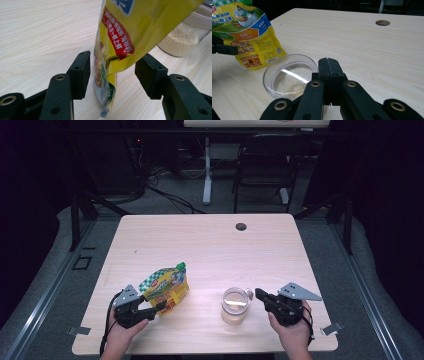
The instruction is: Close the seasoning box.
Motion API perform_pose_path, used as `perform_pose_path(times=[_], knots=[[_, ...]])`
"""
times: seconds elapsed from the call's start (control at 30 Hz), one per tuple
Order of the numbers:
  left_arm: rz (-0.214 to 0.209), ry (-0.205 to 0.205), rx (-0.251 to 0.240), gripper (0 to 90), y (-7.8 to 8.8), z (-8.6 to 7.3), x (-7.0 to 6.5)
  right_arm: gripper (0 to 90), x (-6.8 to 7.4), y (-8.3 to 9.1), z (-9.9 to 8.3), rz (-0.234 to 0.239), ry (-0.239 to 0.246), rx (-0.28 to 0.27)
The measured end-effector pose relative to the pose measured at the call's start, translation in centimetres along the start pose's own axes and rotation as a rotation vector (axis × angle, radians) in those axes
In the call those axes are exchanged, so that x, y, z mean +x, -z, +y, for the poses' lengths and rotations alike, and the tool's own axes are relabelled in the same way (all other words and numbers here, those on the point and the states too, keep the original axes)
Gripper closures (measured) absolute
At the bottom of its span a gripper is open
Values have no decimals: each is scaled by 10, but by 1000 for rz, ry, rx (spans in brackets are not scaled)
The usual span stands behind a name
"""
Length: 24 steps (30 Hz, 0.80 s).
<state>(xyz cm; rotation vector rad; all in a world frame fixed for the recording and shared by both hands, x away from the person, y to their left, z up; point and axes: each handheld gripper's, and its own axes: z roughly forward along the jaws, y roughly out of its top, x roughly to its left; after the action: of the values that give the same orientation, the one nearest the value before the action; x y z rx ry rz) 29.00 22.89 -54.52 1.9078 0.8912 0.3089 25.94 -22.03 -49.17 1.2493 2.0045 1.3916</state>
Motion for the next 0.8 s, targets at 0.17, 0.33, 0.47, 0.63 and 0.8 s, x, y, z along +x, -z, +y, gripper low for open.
perform_pose_path(times=[0.17,0.33,0.47,0.63,0.8], knots=[[4,6,-10,468,1,0,0,900,-6,4,0,-16,-16,-10],[8,2,-8,468,3,0,1,899,-15,7,-1,-33,-35,-12],[8,5,-7,468,4,0,1,899,-21,8,-2,-49,-45,-11],[6,7,-11,468,4,0,2,891,-31,5,-8,-83,-55,6],[12,-1,-3,468,4,0,2,870,-44,1,-15,-96,-104,21]])
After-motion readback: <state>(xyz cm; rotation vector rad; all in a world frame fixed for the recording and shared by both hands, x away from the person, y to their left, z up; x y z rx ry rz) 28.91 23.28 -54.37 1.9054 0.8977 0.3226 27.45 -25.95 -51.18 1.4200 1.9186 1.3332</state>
